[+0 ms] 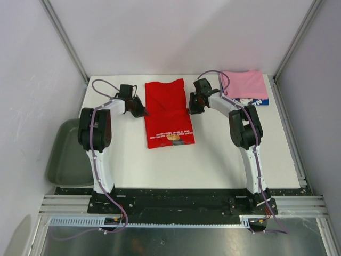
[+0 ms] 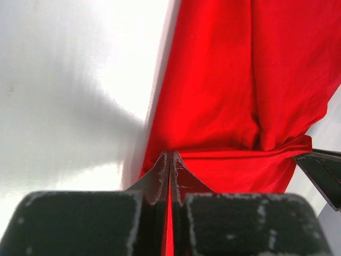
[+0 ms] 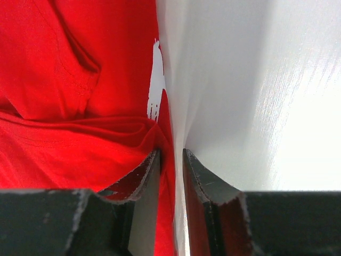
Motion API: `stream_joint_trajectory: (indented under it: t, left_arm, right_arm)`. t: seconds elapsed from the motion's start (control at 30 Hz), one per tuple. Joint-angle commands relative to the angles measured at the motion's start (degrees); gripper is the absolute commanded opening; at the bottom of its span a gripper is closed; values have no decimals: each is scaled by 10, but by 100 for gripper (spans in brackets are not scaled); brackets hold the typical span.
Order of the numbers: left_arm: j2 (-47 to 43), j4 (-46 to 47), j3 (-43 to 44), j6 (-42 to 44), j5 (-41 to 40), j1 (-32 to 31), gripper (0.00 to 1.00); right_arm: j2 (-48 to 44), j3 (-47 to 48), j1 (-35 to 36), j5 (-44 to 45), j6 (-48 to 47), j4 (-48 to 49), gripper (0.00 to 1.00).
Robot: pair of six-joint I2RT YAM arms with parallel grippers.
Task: Fold and stack the t-shirts
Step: Fold the folded rectangular tshirt in 1/3 of the way
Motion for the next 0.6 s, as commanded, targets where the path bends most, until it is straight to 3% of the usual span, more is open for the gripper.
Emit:
stream_joint_trajectory:
  t: [0.0,0.2,0.43,0.57]
  left_arm:
    - [3,0,19,21,-5,18,3]
    - [16,1,42,30,22,20,8]
    - [-78,1,30,28,47,18,29]
    - [-154,0,-32,17,44,9,41]
  right_arm:
    - [17,-4,-2,16,-1,-29,29]
    - [4,-12,-2,13,-4,-28,30]
    - [-69,-37,-13,27,-5,-34,41]
    - [-136,-95,-20,26,8,-31,42]
